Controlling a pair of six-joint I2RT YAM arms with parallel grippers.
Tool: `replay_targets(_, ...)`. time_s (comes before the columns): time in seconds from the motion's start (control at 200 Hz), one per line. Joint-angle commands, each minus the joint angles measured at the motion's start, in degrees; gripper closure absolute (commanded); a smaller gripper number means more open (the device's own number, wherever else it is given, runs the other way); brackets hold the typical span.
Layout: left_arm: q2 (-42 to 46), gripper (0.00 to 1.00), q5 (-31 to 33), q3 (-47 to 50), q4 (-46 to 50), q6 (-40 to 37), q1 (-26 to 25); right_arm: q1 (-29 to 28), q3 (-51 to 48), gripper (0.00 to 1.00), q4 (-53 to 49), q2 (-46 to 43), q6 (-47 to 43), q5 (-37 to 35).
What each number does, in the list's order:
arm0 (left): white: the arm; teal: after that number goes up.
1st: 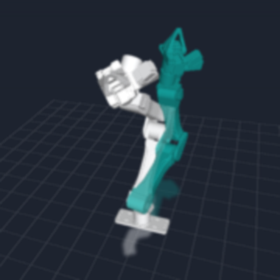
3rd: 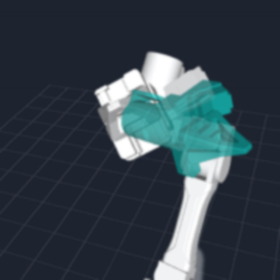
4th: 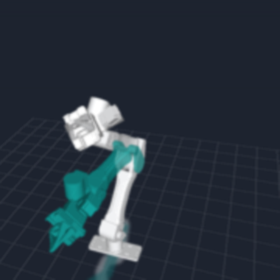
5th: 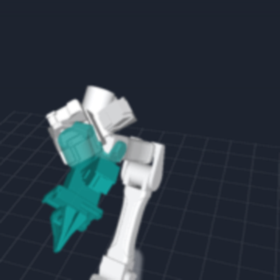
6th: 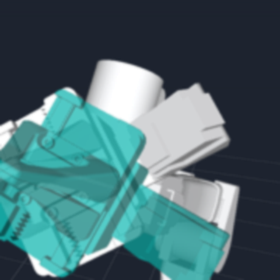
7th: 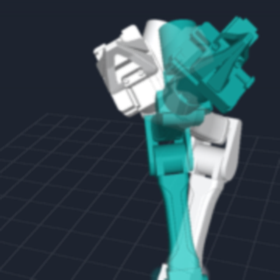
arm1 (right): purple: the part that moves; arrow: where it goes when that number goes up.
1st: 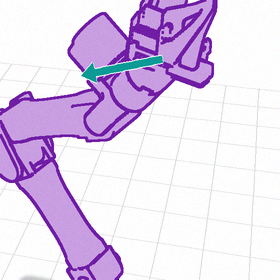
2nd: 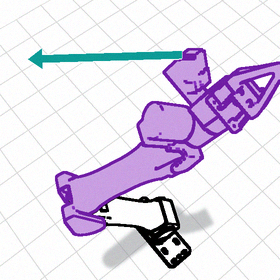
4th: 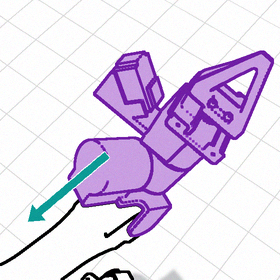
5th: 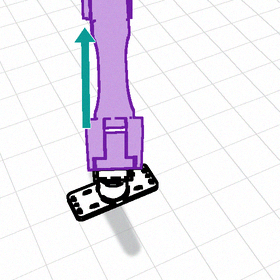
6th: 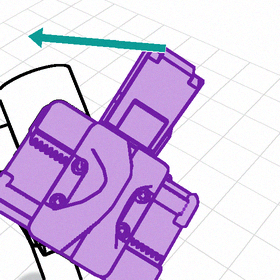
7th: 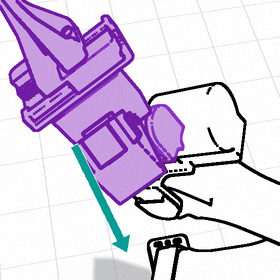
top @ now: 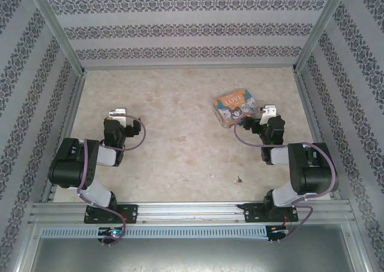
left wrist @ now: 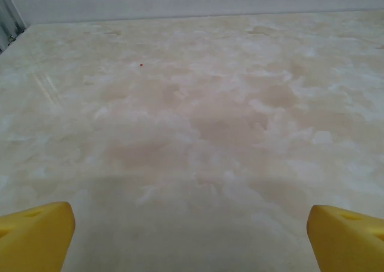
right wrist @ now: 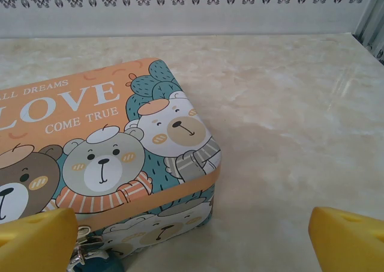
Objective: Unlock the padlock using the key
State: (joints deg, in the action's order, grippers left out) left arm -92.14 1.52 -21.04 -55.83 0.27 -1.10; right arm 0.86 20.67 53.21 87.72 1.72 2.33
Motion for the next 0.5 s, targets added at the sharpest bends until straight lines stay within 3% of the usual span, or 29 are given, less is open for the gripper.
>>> replay_targets(0.0, 0.73, 0.01, -0.82, -0.94, 0.82, -0.71, 0.49, -0.42, 0.87, 0.02, 1.11, -0.01, 0.79, -0.97)
replay_targets(0.495, 0.73, 0.01, -0.70, -1.02, 0.98, -0.54, 0.56, -0.42, 0.87, 0.01, 1.11, 0.04, 0.86, -0.94)
